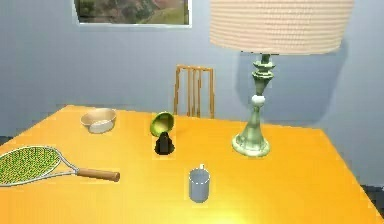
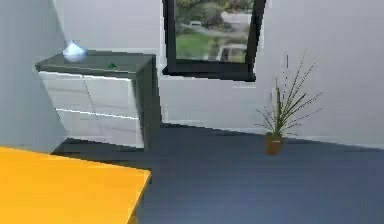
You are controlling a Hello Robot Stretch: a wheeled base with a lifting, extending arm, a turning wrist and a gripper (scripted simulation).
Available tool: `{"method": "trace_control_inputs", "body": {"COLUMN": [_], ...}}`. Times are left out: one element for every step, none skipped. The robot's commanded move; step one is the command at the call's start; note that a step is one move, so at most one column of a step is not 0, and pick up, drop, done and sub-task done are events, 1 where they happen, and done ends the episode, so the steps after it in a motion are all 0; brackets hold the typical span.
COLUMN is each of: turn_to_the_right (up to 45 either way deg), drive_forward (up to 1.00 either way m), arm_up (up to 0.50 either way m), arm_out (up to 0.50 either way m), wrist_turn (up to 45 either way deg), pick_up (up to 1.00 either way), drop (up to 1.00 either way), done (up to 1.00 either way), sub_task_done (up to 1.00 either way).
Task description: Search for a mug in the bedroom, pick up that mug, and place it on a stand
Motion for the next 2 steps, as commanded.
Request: {"method": "trace_control_inputs", "body": {"turn_to_the_right": [-45.0,-36.0], "drive_forward": [0.0,0.0], "arm_up": [0.0,0.0], "arm_out": [0.0,0.0], "wrist_turn": [0.0,0.0], "pick_up": [0.0,0.0], "drop": [0.0,0.0], "done": [0.0,0.0], "sub_task_done": [0.0,0.0]}}
